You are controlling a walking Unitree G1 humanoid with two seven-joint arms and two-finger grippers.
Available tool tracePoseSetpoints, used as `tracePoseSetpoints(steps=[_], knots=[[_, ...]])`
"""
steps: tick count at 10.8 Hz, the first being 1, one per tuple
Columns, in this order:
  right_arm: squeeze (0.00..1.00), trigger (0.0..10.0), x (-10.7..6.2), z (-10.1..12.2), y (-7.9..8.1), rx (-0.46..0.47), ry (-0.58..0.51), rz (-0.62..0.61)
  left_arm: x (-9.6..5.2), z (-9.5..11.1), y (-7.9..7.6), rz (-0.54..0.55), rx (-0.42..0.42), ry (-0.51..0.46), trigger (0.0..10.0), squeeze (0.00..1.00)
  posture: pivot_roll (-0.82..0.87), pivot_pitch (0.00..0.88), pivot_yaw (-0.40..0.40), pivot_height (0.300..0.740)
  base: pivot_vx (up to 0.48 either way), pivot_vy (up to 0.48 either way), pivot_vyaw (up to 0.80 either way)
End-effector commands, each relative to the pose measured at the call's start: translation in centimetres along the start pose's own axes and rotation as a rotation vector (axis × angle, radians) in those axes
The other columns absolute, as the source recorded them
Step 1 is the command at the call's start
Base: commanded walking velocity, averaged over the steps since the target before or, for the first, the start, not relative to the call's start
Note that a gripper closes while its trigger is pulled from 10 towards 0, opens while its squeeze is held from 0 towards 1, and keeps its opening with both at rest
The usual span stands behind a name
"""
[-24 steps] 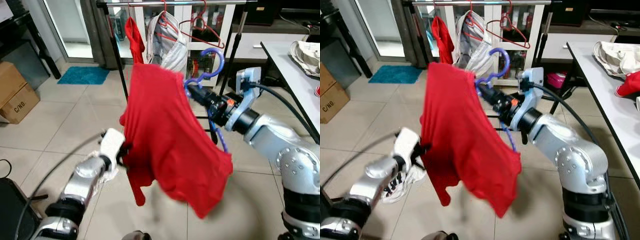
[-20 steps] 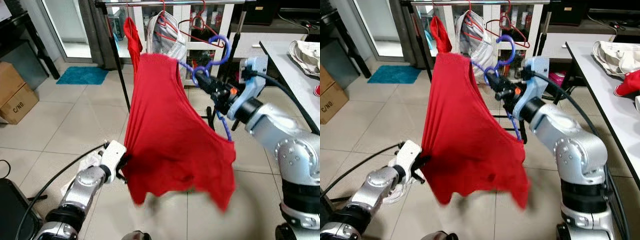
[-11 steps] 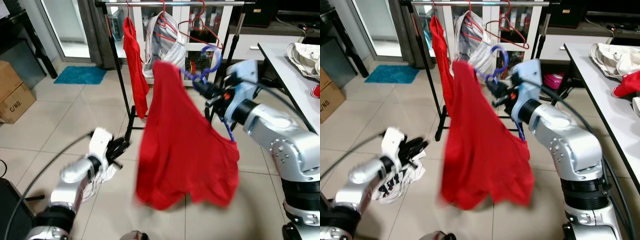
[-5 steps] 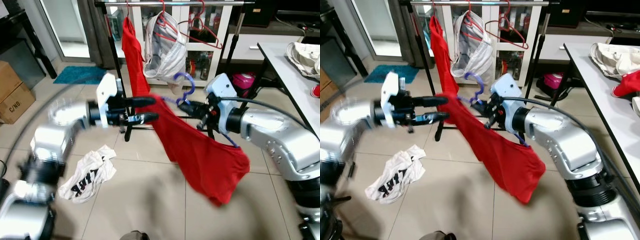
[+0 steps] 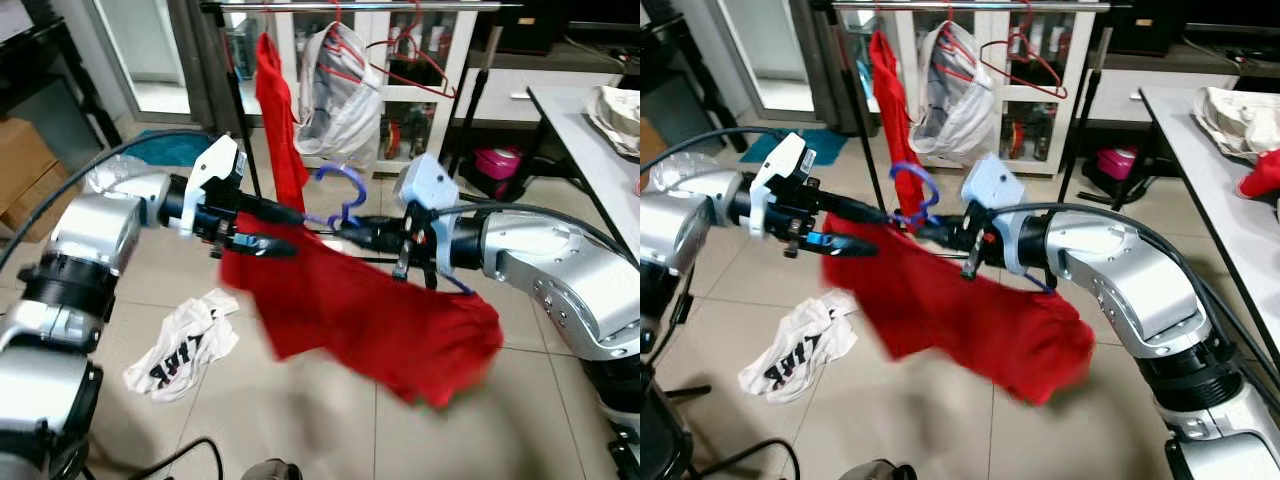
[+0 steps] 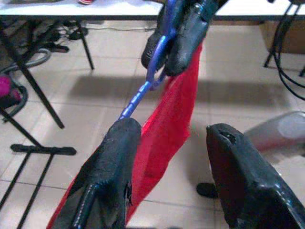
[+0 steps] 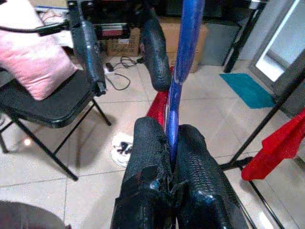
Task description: Hang hanger
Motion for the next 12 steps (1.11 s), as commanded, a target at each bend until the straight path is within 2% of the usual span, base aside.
tracePoseSetpoints(steps=[1,2,3,6,9,12], knots=[[0.0,10.0,0.3,2.3,0.9,-0.103,-0.077,0.084,0.4,0.5,0.2,-0.021,0.033,0.048,10.0,0.0,-0.14,0.0,0.118,0.74,0.0,0.0,0.0],[0.0,10.0,0.4,2.4,1.2,-0.115,-0.078,0.103,0.8,0.6,0.2,-0.046,0.033,0.056,9.5,0.0,-0.14,0.0,0.118,0.74,0.0,0.0,0.0],[0.0,10.0,0.7,2.5,1.3,-0.132,-0.069,0.12,1.9,0.7,0.2,-0.082,0.029,0.058,0.0,0.0,-0.14,0.0,0.127,0.74,0.0,0.0,0.0],[0.0,10.0,0.8,2.4,1.3,-0.146,-0.05,0.124,2.6,0.5,0.4,-0.091,0.076,0.099,0.0,0.0,-0.15,0.0,0.136,0.74,0.0,0.0,0.0],[0.0,10.0,0.8,1.9,1.1,-0.161,-0.011,0.115,2.7,0.3,1.5,0.006,0.151,0.149,0.0,0.0,-0.15,0.0,0.136,0.74,0.0,0.0,0.0],[0.0,10.0,0.8,1.5,0.7,-0.152,0.011,0.077,2.7,0.5,1.4,0.005,0.136,0.093,0.0,0.0,-0.15,0.0,0.138,0.74,0.0,0.0,0.0]])
Point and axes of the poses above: a point about 5 cm out from each wrist's last joint towards the gripper, its own x axis pointing out of the wrist towards the gripper, its own z axis along the axis of the wrist's last joint, y = z × x, the point moved 2 cm from there along x, pointing out of the wrist towards the gripper, and after that the axes turned 12 degrees about -x, right-handed, at the moved point
